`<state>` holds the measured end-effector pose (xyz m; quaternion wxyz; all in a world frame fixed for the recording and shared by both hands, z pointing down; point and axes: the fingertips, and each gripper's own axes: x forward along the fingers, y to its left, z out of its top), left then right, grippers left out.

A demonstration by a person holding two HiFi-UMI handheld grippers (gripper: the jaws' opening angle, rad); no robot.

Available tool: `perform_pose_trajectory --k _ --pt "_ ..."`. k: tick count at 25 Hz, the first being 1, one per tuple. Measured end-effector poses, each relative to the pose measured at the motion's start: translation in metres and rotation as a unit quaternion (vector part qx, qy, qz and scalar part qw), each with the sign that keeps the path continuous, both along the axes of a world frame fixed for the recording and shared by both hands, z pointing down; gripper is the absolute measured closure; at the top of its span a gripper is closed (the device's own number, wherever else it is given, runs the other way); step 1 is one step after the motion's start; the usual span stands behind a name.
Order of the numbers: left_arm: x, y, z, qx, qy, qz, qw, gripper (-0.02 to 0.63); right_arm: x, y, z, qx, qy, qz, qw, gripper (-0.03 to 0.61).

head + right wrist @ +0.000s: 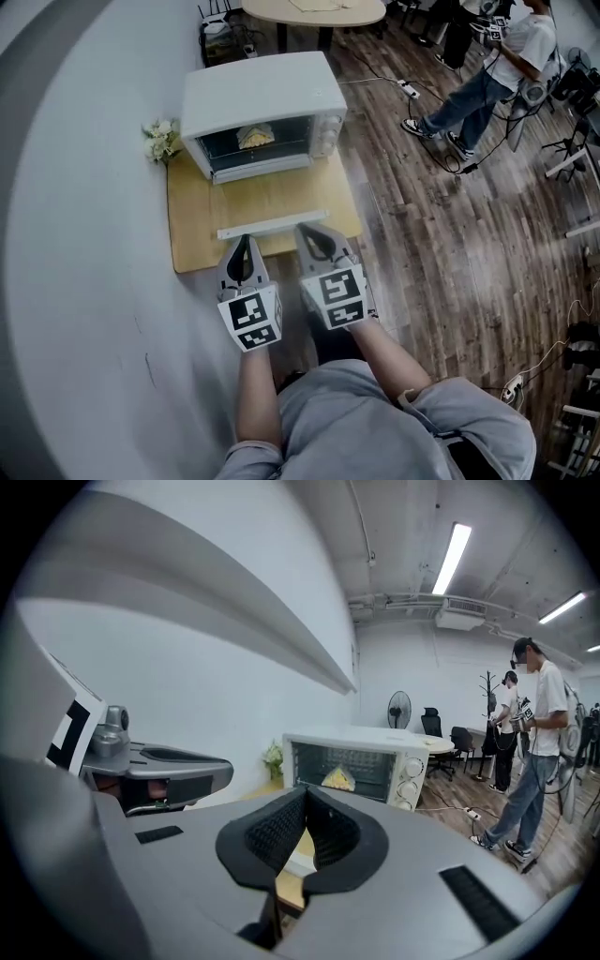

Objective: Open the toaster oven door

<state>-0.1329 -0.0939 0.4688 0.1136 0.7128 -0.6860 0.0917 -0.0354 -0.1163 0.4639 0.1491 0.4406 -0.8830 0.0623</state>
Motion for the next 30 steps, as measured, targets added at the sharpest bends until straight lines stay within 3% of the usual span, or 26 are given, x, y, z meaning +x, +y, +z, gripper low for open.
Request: perform_pose_trajectory --k 15,26,30 --pt "0.009 0.059 -0.074 0.052 -0.007 0.034 0.9981 0.611 0.014 0.067 -0.071 0.042 -0.048 0.025 0.998 0.578" --pt "0.001 0.079 -0.08 0.059 -0.004 0.023 0.998 0.611 0.007 0.082 -0.084 0.046 -0.079 0.021 0.996 0.58" --pt "0.0 0.079 -0.079 0.058 -0.002 0.022 0.9981 0.611 0.007 0.085 -0.081 0.049 -0.069 0.023 0.996 0.58"
